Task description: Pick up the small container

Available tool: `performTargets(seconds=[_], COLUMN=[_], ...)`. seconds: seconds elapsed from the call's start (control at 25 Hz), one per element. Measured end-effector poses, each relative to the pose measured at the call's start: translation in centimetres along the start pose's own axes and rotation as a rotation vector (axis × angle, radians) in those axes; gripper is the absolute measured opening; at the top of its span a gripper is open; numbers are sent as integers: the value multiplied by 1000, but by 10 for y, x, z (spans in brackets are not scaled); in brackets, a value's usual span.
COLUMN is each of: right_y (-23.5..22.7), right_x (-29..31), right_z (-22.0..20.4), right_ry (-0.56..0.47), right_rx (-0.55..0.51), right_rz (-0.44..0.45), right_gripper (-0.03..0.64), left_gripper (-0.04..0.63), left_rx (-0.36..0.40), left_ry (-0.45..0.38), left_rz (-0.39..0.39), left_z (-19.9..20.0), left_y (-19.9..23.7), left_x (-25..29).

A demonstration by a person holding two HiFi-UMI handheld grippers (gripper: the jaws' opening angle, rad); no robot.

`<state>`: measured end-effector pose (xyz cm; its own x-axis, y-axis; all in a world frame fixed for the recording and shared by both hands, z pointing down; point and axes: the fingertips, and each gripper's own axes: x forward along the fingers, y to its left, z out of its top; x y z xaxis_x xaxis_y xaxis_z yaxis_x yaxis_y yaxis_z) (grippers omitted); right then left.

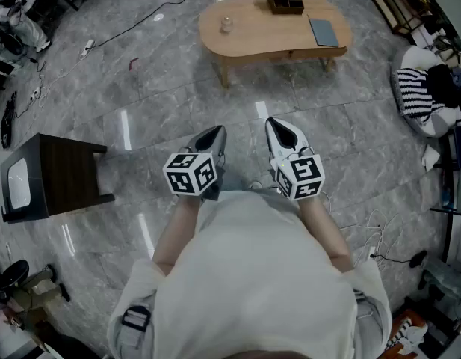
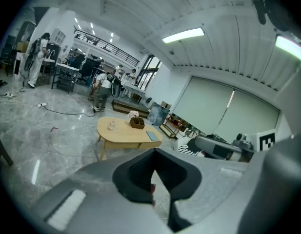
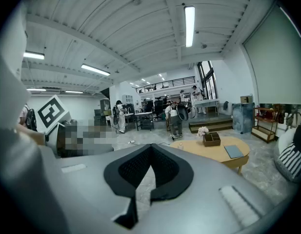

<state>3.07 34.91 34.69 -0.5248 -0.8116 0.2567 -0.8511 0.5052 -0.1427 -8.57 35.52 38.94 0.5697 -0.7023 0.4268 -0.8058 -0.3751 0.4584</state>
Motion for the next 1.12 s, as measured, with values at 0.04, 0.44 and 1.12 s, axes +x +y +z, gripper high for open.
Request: performTargets(seconds=[0.04,0.44,1.12], right_y=[0,2,-51], right_x=[-2,-19,10], right_z=[-1,-14,-24], right_ry=[0,8,61], right_rx=[3,1,61], right_rz=[0,16,-14], right_gripper=[-3,-3,-2], left_gripper=[2,2,2], left_rx=[3,-1,17], left_ry=[-8,-8,-79], left_rz=[1,-30,84], left_z=[1,-12,14], left_y=[-2,-18,8], left_x=[0,1,57])
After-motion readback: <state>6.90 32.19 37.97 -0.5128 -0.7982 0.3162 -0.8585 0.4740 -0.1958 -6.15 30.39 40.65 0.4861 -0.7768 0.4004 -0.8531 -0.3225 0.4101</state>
